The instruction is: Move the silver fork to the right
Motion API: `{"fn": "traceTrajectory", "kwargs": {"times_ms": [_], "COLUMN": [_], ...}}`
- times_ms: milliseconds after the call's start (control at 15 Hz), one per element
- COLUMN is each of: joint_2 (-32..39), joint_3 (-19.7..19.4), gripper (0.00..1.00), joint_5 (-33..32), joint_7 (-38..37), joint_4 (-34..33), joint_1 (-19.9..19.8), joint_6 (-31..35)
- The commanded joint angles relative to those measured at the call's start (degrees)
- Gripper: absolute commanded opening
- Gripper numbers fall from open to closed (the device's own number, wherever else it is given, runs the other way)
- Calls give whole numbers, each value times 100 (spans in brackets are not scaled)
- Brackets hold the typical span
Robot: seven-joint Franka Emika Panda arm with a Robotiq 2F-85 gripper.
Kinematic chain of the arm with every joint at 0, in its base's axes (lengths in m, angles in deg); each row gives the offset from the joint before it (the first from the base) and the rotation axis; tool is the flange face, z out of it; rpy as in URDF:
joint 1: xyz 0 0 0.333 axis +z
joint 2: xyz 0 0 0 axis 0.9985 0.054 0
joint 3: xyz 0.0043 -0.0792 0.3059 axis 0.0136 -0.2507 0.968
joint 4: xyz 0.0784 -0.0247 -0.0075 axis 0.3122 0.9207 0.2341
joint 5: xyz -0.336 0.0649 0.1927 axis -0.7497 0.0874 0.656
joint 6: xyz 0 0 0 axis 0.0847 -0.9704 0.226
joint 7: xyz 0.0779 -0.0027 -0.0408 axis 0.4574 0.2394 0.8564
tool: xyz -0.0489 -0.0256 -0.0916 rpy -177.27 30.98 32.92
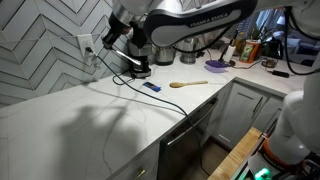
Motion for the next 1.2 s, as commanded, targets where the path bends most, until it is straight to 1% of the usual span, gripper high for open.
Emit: {"fn": "traceTrajectory", "kwargs": {"times_ms": [0,67,267,400,467,667,1133], "joint_2": [-694,-848,-1211,-1425,-1031,-1250,-1287], "joint_3": [-181,-412,-710,-884,-784,-898,-871], "gripper": [7,7,7,7,29,29,29], "joint_5": [-962,-1237,-2040,-2307,-1987,-2140,-2142], "joint_7": [-958,-1213,-1867,-2148,-1795,-1940,-1972], "joint_4": [676,751,1015,1228,745,983,1057], "joint_1": [-492,-471,-816,-997,-855,-995,-983], "joint_6": [749,903,1434,1726,1441,1636,1636]}}
